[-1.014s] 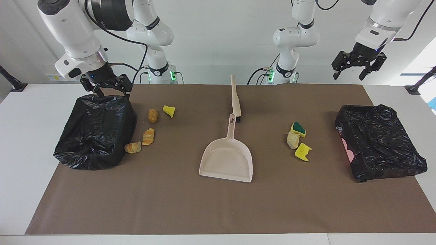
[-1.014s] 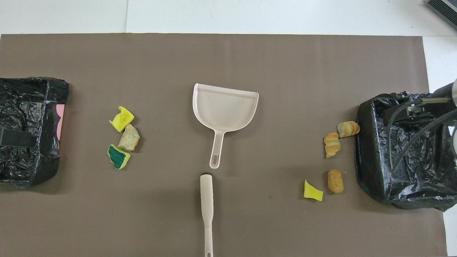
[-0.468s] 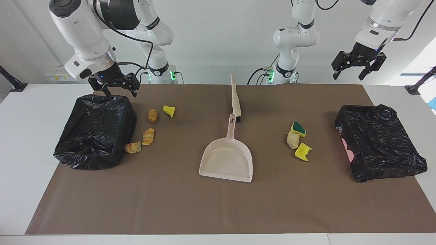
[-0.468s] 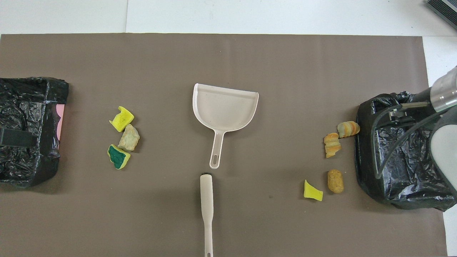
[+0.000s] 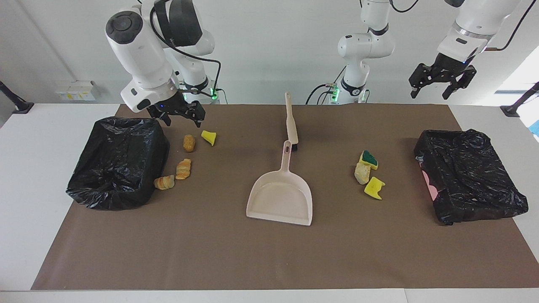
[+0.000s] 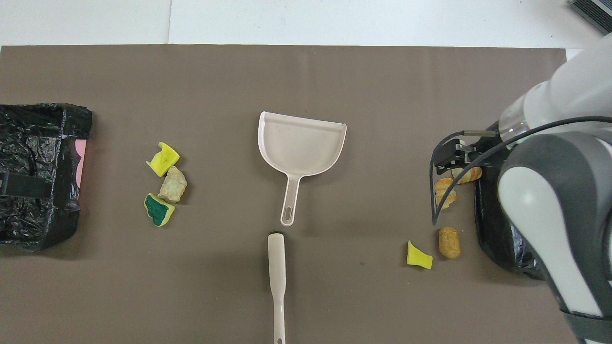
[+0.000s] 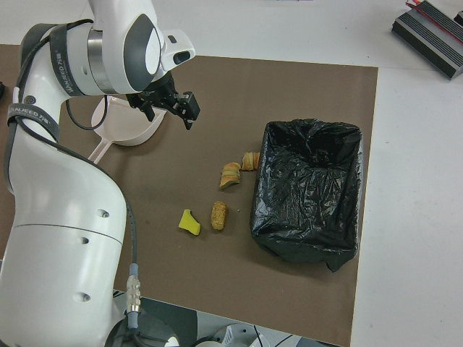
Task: Sweep and dump trash in bin
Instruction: 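Reach the right gripper to the dustpan handle and grasp it, then carry the dustpan with the right gripper toward the tan pieces, then grasp the brush with the left gripper while the right gripper holds the dustpan, then sweep the sponge pieces with the left gripper's brush toward the dustpan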
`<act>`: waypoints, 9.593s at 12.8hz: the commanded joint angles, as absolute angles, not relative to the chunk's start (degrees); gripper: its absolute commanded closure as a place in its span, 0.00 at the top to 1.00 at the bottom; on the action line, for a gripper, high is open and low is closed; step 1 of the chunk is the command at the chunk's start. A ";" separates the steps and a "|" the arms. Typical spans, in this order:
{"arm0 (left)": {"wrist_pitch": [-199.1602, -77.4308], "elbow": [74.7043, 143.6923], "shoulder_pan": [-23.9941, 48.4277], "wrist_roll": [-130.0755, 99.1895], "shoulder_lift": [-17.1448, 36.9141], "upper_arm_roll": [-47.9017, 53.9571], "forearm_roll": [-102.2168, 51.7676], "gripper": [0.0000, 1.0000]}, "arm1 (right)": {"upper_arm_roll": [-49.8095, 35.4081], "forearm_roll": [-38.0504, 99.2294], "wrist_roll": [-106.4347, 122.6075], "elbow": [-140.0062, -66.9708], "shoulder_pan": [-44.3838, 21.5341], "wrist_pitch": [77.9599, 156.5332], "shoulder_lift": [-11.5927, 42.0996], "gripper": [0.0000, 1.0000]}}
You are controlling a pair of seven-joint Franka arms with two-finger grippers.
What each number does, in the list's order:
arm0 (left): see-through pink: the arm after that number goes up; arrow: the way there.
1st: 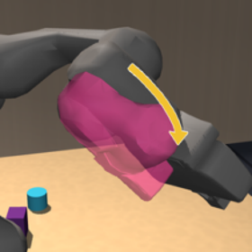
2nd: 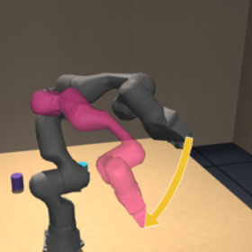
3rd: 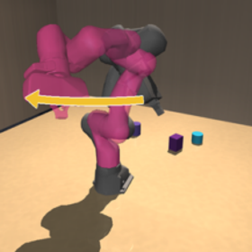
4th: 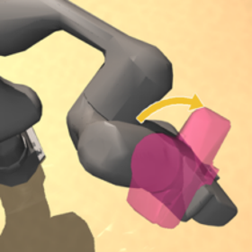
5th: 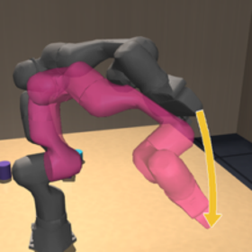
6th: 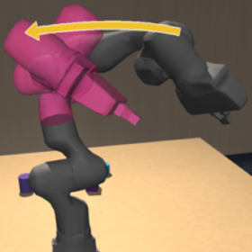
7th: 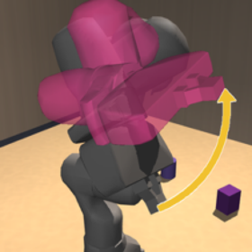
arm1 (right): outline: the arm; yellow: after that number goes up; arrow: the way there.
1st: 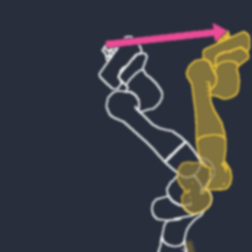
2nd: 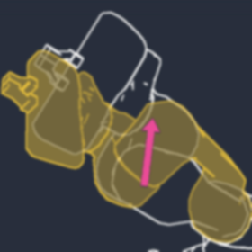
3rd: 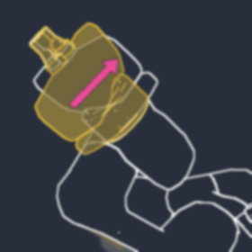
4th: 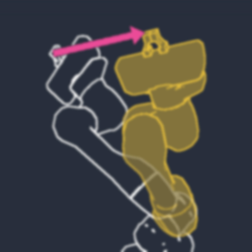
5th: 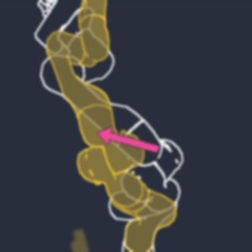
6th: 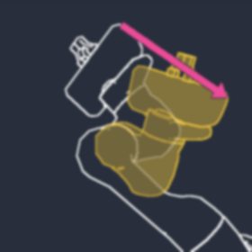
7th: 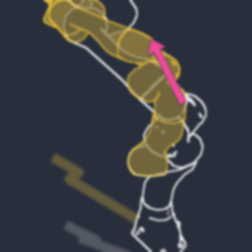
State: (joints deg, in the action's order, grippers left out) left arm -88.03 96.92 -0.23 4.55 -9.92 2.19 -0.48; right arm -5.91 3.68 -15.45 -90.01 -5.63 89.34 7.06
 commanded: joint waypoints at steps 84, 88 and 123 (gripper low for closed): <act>-122.10 141.34 54.33 -47.38 -11.43 2.81 -11.16 0.00 | -6.50 -14.85 54.23 -115.05 -16.35 116.10 7.03 0.00; -114.54 138.26 48.88 -47.11 -12.48 2.72 -9.94 0.00 | -6.59 -14.68 54.14 -115.05 -17.39 115.75 6.86 0.00; -116.54 139.66 26.60 -8.16 -11.25 3.16 -4.91 0.00 | -7.29 -15.29 42.37 -115.14 -29.53 120.49 12.48 0.00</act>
State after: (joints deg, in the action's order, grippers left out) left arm -116.97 138.24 22.05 -5.39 -8.76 3.95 -3.00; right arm -6.97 -14.15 45.36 -114.48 -29.50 118.24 11.96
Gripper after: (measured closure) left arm 0.740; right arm 0.683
